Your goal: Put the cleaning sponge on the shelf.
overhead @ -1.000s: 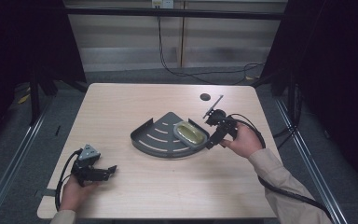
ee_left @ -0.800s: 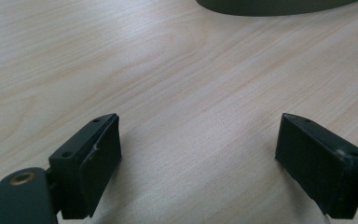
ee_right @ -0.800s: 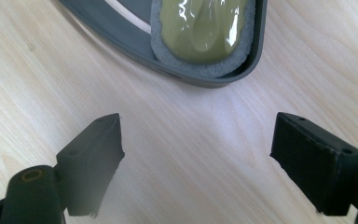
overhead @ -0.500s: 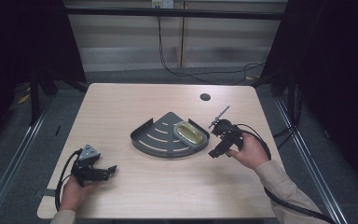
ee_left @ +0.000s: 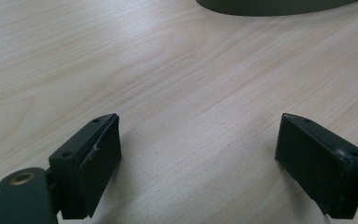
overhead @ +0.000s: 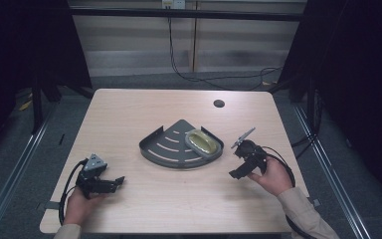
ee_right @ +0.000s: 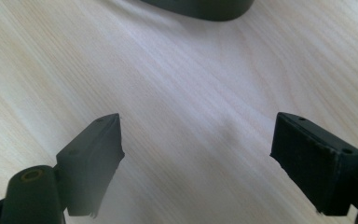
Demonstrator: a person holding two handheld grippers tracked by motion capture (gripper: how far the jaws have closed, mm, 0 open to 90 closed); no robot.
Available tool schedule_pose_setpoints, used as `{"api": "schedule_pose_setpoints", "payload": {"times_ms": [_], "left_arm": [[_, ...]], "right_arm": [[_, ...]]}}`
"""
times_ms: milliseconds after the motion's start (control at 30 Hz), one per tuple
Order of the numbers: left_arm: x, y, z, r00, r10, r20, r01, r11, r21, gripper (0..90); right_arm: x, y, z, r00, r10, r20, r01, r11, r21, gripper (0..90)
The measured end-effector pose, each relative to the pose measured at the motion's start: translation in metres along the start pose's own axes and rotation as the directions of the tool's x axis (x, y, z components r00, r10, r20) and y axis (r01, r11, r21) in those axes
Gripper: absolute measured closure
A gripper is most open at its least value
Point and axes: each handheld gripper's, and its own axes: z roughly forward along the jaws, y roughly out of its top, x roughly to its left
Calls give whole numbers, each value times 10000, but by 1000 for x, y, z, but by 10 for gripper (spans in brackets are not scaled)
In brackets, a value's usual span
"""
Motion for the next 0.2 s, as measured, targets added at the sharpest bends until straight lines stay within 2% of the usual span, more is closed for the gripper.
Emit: {"api": "schedule_pose_setpoints", "payload": {"times_ms": [100, 200], "left_arm": [[0, 0, 0, 10000, 0, -1, 0, 10000, -1, 136], [0, 0, 0, 10000, 3, 0, -3, 10000, 0, 136]], "right_arm": [[0, -5, 2, 10000, 28, 83, -28, 10000, 29, 171], [0, -6, 3, 9999, 131, -21, -131, 9999, 52, 190]]}}
